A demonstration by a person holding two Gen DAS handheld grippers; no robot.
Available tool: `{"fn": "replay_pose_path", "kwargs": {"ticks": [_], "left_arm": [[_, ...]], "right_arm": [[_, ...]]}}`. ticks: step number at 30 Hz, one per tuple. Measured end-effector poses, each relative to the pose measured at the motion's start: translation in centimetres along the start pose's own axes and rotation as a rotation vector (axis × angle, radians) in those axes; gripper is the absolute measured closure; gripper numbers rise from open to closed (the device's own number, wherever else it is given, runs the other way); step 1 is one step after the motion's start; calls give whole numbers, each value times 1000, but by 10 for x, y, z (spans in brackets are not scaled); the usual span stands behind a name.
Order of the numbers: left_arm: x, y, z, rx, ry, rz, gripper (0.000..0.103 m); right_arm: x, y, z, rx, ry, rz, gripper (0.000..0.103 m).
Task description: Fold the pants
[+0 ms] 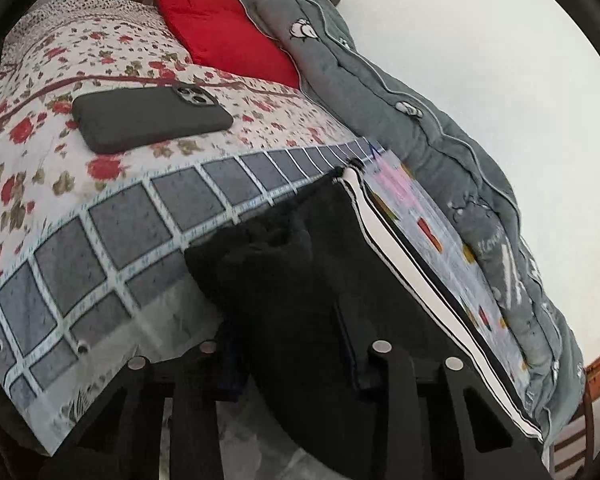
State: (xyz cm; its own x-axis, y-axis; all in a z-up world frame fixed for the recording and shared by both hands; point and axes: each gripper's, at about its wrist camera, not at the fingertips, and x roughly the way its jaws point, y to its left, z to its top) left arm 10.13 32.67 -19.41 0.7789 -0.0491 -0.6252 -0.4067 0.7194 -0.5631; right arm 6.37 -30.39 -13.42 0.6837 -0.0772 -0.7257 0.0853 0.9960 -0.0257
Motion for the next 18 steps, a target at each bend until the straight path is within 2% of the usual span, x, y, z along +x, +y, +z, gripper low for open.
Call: {"fn": "replay_pose_path", "kwargs": {"ticks": [2, 4, 6, 10, 15, 18], "left_arm": [[2, -6, 5, 17, -5, 68, 87], [0, -17, 7, 59, -7, 108, 92], [-8, -30, 9, 118, -39, 138, 94], [-31, -82, 6, 271, -129, 183, 95], [-49, -159, -13, 443, -177, 148, 95], [-54, -212, -36, 537, -169, 98, 95]], "right_arm": [[1, 3, -3, -4, 4, 4, 47], [0, 4, -6, -4, 3, 2, 47], [-4, 2, -8, 3, -7, 11, 47], [-16, -7, -12, 5, -42, 1, 47], [-23, -19, -16, -31, -87, -90, 47], [-24, -33, -17, -23, -86, -129, 47]]}}
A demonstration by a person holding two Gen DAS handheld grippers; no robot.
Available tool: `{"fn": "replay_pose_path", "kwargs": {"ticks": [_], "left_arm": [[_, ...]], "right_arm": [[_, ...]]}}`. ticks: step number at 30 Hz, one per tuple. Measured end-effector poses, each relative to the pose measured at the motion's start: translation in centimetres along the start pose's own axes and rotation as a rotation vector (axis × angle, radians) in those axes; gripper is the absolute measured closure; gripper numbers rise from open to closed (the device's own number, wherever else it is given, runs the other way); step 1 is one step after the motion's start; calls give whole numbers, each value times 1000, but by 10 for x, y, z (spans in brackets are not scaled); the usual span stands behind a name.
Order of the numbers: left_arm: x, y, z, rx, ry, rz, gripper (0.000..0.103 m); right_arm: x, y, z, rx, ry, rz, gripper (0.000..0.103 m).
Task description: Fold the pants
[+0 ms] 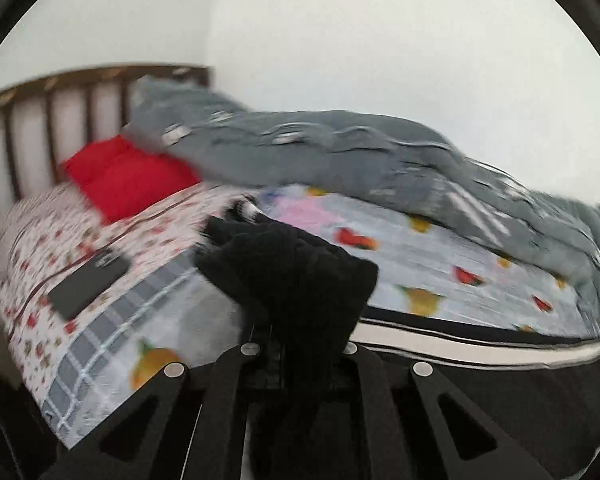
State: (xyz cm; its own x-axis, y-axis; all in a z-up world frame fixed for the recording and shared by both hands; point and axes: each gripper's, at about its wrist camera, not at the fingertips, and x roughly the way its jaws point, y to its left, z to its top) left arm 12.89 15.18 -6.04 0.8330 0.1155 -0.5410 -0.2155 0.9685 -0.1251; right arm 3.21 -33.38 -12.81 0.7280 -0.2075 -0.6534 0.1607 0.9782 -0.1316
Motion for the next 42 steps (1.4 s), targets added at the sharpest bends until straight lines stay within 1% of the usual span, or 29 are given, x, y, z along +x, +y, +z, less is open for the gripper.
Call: {"fn": "replay_pose_path", "kwargs": {"ticks": [3, 4, 5, 8, 10, 12, 14, 18, 19, 21, 24, 25, 26, 27, 28, 29, 30, 32, 34, 36, 39, 42], "left_arm": [[-6, -47, -6, 44, 19, -61, 95], [-6, -70, -13, 71, 40, -90, 95], [-6, -82, -20, 88, 48, -100, 95], [-5, -129, -47, 153, 75, -129, 95], [-3, -157, -70, 173, 118, -176, 95], [-1, -176, -89, 171, 168, -231, 95], [-2, -189, -105, 167, 194, -264, 95], [-10, -210, -131, 164, 234, -344, 95], [-15, -214, -135, 175, 237, -376, 95], [-20, -221, -141, 193, 238, -408, 95], [-19, -223, -149, 218, 265, -409, 94], [-19, -221, -151, 218, 273, -418, 91], [-17, -220, -149, 220, 281, -431, 85], [-18, -217, -149, 222, 294, -461, 80], [-18, -213, -147, 224, 303, -497, 65], [-19, -209, -145, 226, 310, -530, 53], [-23, -202, -144, 224, 300, -540, 50], [-30, -192, -142, 225, 268, -534, 38], [-39, -173, -140, 224, 235, -538, 36], [-42, -154, -137, 204, 221, -533, 32], [-42, -125, -127, 166, 192, -494, 31], [-40, -87, -119, 97, 173, -456, 31]], "right_arm": [[0, -17, -1, 38, -4, 1, 47], [1, -23, -2, 50, -7, -4, 47], [1, -26, -2, 54, -10, -8, 47], [2, -34, -5, 49, -20, -20, 47], [3, -38, -8, 42, -25, -21, 47], [2, -41, -11, 44, -27, -12, 47], [0, -45, -16, 44, -27, -3, 47], [-2, -51, -24, 45, -27, -1, 47], [-1, -52, -26, 48, -22, 4, 47], [-1, -51, -29, 49, -18, 4, 47], [-1, -47, -32, 50, -17, 13, 47], [-1, -45, -31, 53, -14, 25, 47], [-3, -42, -31, 54, -15, 32, 47], [-4, -39, -30, 52, -18, 41, 47], [-6, -35, -28, 48, -24, 49, 47], [-7, -31, -26, 44, -29, 56, 47], [-9, -28, -24, 40, -35, 65, 47], [-13, -19, -17, 39, -52, 93, 47], [-17, -9, -9, 41, -64, 127, 47], [-21, 7, 1, 43, -74, 177, 47], [-26, 34, 12, 33, -84, 239, 47], [-28, 62, 22, 22, -92, 307, 47]]}}
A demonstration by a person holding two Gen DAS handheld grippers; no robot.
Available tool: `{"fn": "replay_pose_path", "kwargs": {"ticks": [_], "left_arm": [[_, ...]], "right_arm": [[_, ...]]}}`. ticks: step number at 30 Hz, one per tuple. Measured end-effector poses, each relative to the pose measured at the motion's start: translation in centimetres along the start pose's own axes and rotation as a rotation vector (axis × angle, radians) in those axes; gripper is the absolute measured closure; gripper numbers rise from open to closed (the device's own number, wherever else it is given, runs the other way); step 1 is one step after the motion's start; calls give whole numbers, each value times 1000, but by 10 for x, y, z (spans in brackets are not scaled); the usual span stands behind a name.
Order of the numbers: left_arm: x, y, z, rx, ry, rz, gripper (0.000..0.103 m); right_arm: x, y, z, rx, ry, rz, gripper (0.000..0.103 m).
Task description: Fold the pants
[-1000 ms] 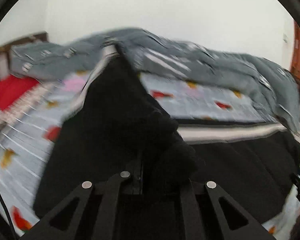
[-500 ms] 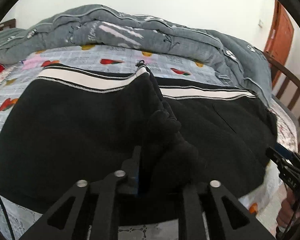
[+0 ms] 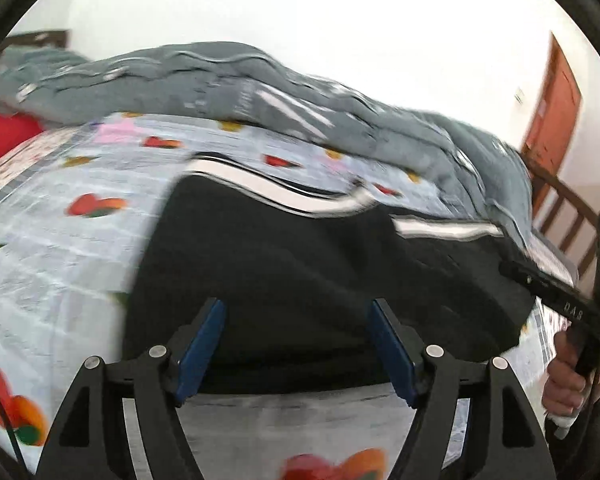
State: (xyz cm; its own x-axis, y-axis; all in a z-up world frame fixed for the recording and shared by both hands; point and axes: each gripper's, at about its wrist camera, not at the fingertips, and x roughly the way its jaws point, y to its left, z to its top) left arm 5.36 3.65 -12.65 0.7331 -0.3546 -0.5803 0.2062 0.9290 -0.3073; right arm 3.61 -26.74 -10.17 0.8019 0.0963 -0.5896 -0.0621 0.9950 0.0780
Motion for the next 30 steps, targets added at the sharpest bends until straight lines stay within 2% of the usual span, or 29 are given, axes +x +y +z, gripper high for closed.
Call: {"fn": "replay_pose_path", "kwargs": {"ticks": [5, 9, 10, 11, 13, 14, 16, 17, 19, 22, 24, 26, 28, 30], "left_arm": [[-20, 51, 4, -89, -37, 74, 31], [-30, 84, 3, -170, -64, 77, 31], [-31, 89, 2, -187, -66, 74, 31], [-32, 93, 0, -197, -67, 73, 31], [-33, 101, -3, -209, -76, 78, 31], [-33, 103, -5, -207, -78, 79, 31], [-31, 109, -8, -201, -83, 88, 31], [-30, 110, -9, -202, -82, 89, 31], [-25, 114, -11, -211, -70, 86, 31], [-20, 114, -12, -208, -61, 74, 31], [-20, 112, -12, -194, -70, 79, 31], [-19, 112, -12, -190, -76, 83, 31], [-17, 113, -11, -200, -76, 79, 31], [-17, 114, -11, -204, -74, 79, 31]], "right_arm": [[24, 36, 9, 4, 27, 72, 47], [56, 47, 8, 64, 106, 175, 50], [64, 48, 7, 70, 132, 191, 61], [74, 51, 3, 70, 170, 202, 84], [77, 53, -3, 58, 182, 184, 90], [66, 52, -5, 57, 136, 160, 96], [43, 49, -9, 66, 72, 197, 96], [38, 51, -15, 51, 83, 204, 96], [48, 58, -31, 12, 143, 150, 96], [47, 59, -39, -18, 129, 147, 95], [43, 52, -29, 1, 134, 168, 86], [43, 46, -17, 17, 105, 164, 60], [54, 42, -4, 27, 101, 145, 58], [77, 37, 8, 57, 140, 152, 58]]}}
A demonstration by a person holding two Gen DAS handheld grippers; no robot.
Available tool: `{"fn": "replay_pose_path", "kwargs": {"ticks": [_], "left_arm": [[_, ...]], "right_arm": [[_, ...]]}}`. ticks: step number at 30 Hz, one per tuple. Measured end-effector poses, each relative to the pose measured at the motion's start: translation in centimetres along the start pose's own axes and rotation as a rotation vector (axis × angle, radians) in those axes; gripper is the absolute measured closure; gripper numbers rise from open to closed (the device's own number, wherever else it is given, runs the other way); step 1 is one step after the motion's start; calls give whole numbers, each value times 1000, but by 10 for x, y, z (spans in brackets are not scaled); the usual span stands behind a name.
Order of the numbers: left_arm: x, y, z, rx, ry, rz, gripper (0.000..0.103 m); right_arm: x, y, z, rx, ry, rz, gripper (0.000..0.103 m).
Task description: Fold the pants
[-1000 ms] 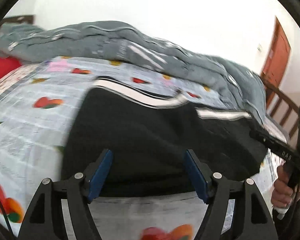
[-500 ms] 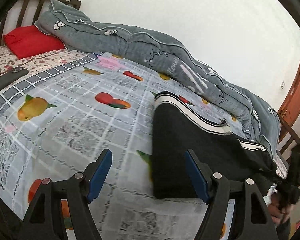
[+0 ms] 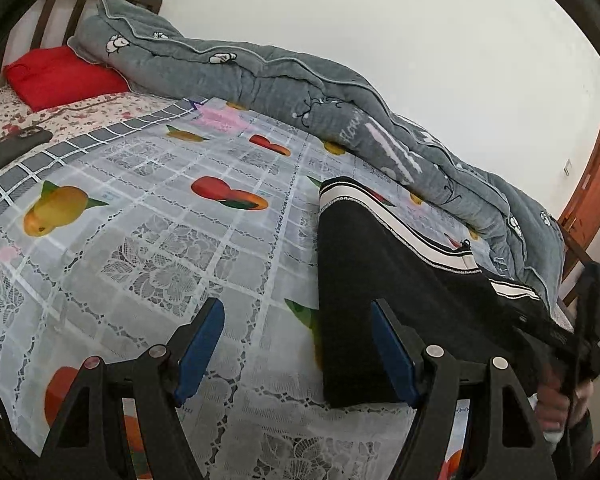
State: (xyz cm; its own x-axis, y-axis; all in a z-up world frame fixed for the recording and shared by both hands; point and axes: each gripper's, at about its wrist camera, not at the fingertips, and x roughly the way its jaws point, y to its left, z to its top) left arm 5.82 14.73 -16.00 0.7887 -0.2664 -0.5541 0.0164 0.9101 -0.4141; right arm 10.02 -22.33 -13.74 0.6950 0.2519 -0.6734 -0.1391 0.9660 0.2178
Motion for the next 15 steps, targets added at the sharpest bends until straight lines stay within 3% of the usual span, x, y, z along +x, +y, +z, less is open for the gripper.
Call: {"fn": "replay_pose_path", "kwargs": {"ticks": [4, 5, 6, 8, 12, 15], "left_arm": [[-1, 1, 2, 19, -4, 8, 31], [-1, 0, 3, 26, -5, 16, 31], [-2, 1, 3, 31, -6, 18, 31], [-3, 1, 3, 40, -2, 12, 31], [-9, -2, -3, 72, -3, 18, 31], [-10, -4, -6, 70, 10, 20, 31]], "right_arm": [[57, -9, 19, 104, 145, 51, 56], [63, -9, 21, 113, 145, 52, 56], [67, -5, 23, 108, 135, 47, 56], [68, 7, 24, 51, 141, 58, 87], [27, -3, 27, 44, -13, 84, 91], [25, -18, 23, 56, -8, -2, 91]]}}
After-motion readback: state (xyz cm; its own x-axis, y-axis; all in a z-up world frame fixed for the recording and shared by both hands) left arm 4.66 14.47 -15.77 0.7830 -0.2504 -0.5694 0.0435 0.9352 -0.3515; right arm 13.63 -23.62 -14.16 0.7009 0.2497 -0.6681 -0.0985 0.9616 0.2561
